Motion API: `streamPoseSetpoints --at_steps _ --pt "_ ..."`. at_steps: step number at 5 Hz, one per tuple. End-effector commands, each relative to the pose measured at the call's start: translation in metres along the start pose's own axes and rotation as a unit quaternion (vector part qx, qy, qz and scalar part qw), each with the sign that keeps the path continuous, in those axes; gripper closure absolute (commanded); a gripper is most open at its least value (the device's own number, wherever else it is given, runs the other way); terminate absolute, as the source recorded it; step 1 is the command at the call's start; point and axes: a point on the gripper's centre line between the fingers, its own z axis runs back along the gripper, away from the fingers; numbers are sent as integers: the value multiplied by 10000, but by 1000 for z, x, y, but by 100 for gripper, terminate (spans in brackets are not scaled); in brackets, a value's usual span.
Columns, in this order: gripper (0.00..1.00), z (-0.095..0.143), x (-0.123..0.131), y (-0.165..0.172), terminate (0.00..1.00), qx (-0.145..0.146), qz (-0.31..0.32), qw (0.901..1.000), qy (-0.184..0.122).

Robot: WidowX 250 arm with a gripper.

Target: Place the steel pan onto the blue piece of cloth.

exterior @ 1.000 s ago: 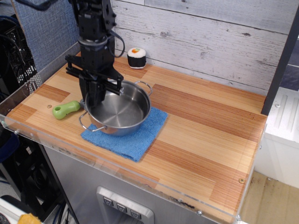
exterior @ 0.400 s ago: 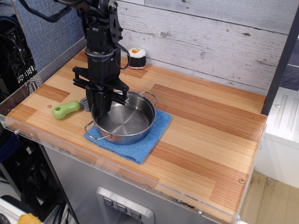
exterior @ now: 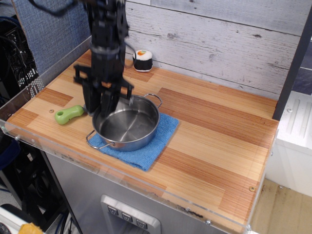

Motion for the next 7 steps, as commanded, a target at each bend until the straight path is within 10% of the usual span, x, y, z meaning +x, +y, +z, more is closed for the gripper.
streamPoseSetpoints --at_steps 1,6,7 --pt "0 108 3 6 0 -235 244 9935 -1090" --pt "0 148 -7 -15 0 -499 -161 9807 -1883" --pt "0 148 -7 -15 100 -499 -161 9807 -1883"
